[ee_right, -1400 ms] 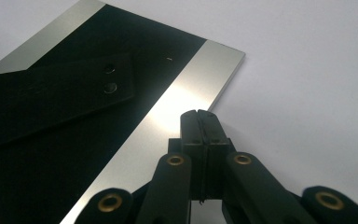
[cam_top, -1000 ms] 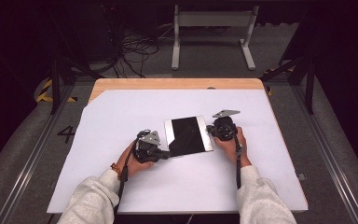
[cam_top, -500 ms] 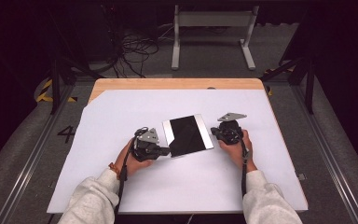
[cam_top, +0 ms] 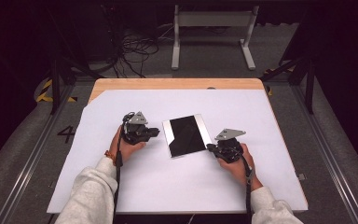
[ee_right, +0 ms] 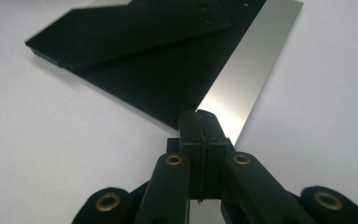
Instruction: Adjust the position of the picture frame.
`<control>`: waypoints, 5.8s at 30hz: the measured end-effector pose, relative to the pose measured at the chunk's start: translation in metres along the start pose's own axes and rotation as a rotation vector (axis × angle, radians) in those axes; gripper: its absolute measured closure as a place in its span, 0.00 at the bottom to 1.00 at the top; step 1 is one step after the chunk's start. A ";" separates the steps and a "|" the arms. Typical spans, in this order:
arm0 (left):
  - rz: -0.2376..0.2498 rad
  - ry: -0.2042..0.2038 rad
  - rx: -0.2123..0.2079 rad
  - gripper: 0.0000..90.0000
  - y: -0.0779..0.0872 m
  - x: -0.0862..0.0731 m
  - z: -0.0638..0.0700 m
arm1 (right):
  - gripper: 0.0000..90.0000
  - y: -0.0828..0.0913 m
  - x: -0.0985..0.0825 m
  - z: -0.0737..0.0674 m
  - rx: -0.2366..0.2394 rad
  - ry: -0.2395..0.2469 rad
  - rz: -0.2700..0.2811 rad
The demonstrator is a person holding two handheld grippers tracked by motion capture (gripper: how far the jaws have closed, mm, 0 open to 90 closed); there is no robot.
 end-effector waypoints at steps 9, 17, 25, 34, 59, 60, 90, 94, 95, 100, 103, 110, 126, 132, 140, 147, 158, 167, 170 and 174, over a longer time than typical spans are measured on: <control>0.028 0.069 0.034 0.87 -0.009 0.016 -0.032 | 1.00 -0.002 -0.004 -0.002 -0.036 0.011 0.011; 0.010 0.069 0.070 0.87 -0.022 0.029 -0.045 | 1.00 -0.001 -0.007 0.003 -0.074 0.000 0.023; -0.052 0.090 0.074 0.90 -0.039 0.029 -0.054 | 1.00 -0.001 -0.007 0.002 -0.083 0.007 0.027; -0.070 0.085 0.058 0.92 -0.044 0.032 -0.050 | 1.00 -0.001 -0.007 0.002 -0.079 0.009 0.025; -0.134 0.054 -0.063 1.00 -0.040 0.023 -0.051 | 1.00 -0.001 -0.009 0.015 -0.117 -0.002 0.015; -0.143 0.047 -0.075 1.00 -0.040 0.023 -0.048 | 1.00 -0.001 -0.010 0.017 -0.123 -0.007 0.015; -0.163 -0.055 0.060 1.00 -0.061 0.044 -0.035 | 1.00 -0.003 -0.011 0.025 -0.146 -0.034 0.014; -0.147 -0.010 0.079 1.00 -0.057 0.037 -0.046 | 1.00 -0.003 -0.011 0.025 -0.141 -0.044 0.018; -0.137 0.001 0.074 1.00 -0.057 0.036 -0.048 | 1.00 -0.003 -0.011 0.025 -0.140 -0.044 0.018; -0.107 0.024 0.037 1.00 -0.057 0.034 -0.050 | 1.00 -0.003 -0.011 0.026 -0.136 -0.045 0.015; -0.100 0.034 0.006 1.00 -0.056 0.033 -0.049 | 1.00 -0.004 -0.011 0.026 -0.138 -0.045 0.013; -0.120 0.027 -0.057 1.00 -0.055 0.030 -0.041 | 1.00 -0.005 -0.011 0.034 -0.146 -0.069 0.008; -0.154 -0.016 -0.088 1.00 -0.045 0.016 -0.011 | 1.00 -0.012 -0.006 0.038 -0.128 -0.094 0.004; -0.124 -0.005 -0.105 1.00 -0.041 0.009 -0.003 | 1.00 -0.015 -0.004 0.042 -0.128 -0.113 0.000; -0.114 -0.007 -0.119 1.00 -0.035 -0.002 0.015 | 1.00 -0.020 0.000 0.045 -0.111 -0.124 0.001; -0.098 0.004 -0.150 1.00 -0.031 -0.011 0.030 | 1.00 -0.022 0.001 0.047 -0.084 -0.135 0.006; -0.117 -0.002 -0.176 1.00 -0.026 -0.019 0.051 | 1.00 -0.026 0.005 0.046 -0.054 -0.131 -0.002; -0.130 -0.017 -0.205 1.00 -0.024 -0.024 0.065 | 1.00 -0.029 0.009 0.043 -0.061 -0.135 -0.005; -0.137 -0.028 -0.195 1.00 -0.023 -0.025 0.068 | 1.00 -0.029 0.009 0.040 -0.054 -0.136 -0.006; -0.138 -0.026 -0.205 1.00 -0.022 -0.027 0.071 | 1.00 -0.029 0.009 0.039 -0.040 -0.130 -0.003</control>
Point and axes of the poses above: each handheld gripper's, and its own axes: y roughly backward along the jaws, x roughly out of its top, z roughly to its right, the point moved 6 cm from there along -y, roughly forward along the jaws, and after that the axes turned 14 degrees about -x, right-handed, at the moved point
